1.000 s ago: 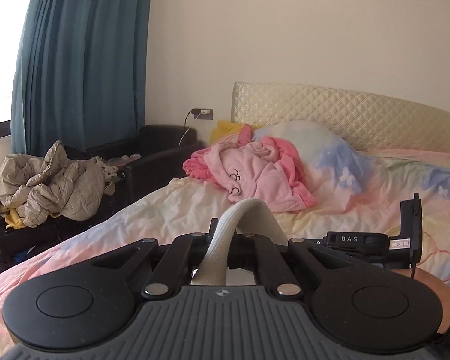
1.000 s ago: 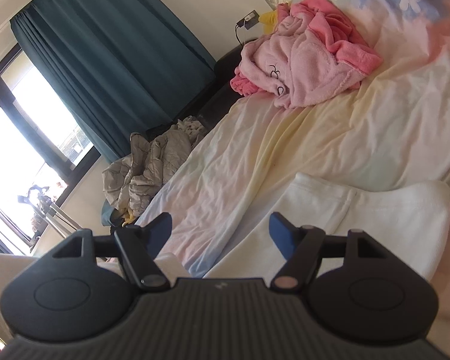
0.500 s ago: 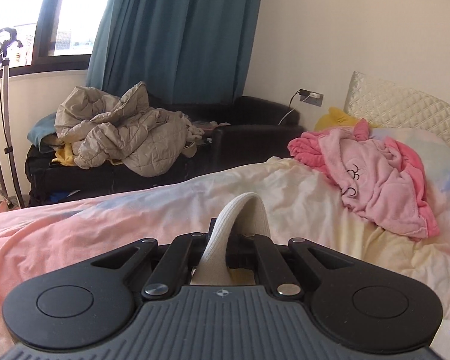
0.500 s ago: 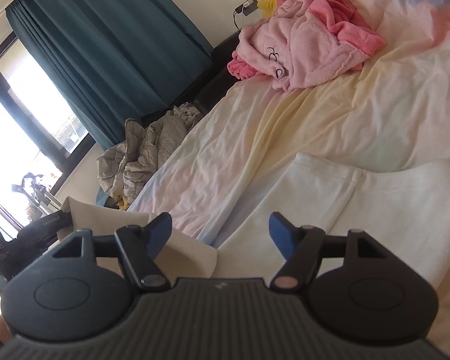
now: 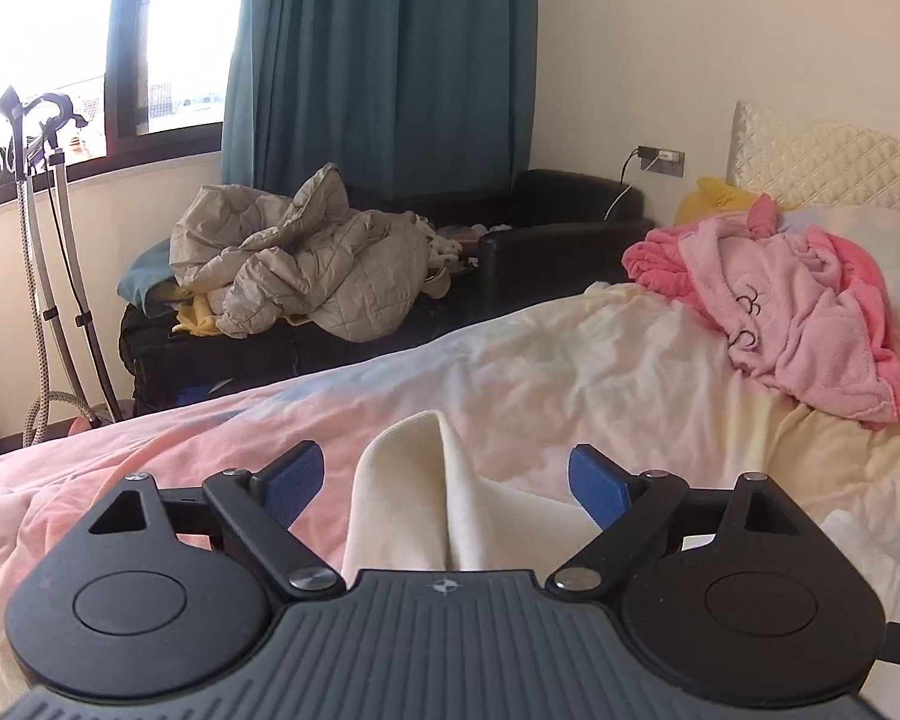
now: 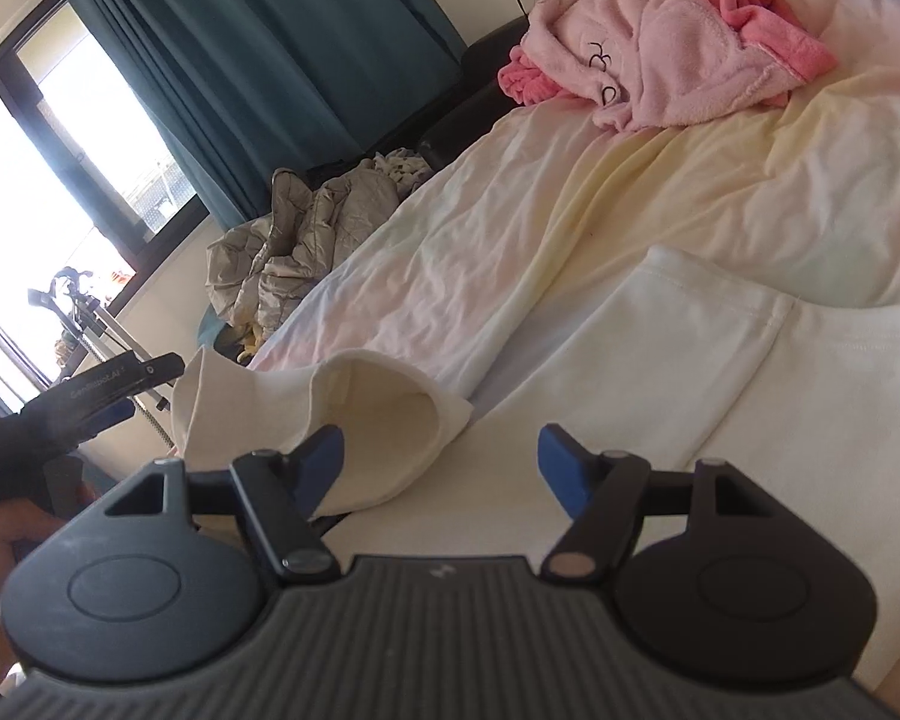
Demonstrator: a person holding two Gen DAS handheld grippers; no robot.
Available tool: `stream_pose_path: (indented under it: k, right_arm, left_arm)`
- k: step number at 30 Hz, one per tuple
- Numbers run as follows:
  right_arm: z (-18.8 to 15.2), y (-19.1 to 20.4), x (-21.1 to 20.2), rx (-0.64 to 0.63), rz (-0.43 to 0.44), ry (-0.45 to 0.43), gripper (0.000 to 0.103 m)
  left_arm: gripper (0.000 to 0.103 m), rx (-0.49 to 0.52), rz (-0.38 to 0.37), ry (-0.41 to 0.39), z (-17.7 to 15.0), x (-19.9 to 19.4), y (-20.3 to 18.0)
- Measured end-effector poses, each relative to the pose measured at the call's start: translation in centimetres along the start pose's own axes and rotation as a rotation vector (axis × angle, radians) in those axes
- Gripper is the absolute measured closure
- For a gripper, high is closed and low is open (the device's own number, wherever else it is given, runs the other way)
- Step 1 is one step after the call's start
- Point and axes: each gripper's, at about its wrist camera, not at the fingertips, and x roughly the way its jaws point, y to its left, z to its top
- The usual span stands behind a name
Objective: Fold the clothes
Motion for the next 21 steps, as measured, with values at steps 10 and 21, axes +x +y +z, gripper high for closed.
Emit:
stream_pose_path:
  k: [10, 21]
  right_arm:
    - [-3.0, 5.3, -2.2, -0.215, 0.113, 0.035, 0.031]
    - [-5.1, 7.1, -2.9, -0.296, 0.202, 0.025, 0.031]
  left_arm:
    - [0.008, -0.066, 0.100, -0.025, -3.7, -17.2, 0.5]
    - [0.007, -0.130, 0.236, 0.017, -10.7, -24.4, 0.9]
